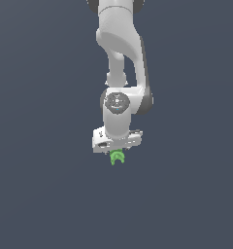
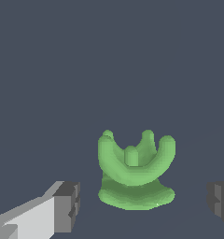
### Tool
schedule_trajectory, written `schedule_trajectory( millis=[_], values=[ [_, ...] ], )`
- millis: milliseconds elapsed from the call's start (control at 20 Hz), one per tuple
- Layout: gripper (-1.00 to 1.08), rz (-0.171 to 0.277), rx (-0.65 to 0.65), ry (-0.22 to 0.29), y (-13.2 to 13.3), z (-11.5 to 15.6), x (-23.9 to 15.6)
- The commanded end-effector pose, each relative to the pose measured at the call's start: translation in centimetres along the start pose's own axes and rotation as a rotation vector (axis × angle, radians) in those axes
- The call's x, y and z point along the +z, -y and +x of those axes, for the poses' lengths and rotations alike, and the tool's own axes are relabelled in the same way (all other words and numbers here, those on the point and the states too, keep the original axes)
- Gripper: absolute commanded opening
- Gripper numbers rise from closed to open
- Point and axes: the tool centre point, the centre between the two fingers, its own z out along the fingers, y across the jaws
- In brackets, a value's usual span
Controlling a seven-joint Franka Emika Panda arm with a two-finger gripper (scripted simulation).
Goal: Pick up the object and move it to a goal position.
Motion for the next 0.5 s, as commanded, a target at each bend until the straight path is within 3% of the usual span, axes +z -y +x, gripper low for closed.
schedule_trajectory(
  millis=[0, 450],
  values=[
    [1.00, 0.000, 0.000, 0.000, 0.0, 0.0, 0.1],
    [1.00, 0.000, -0.004, -0.002, 0.0, 0.0, 4.1]
  ],
)
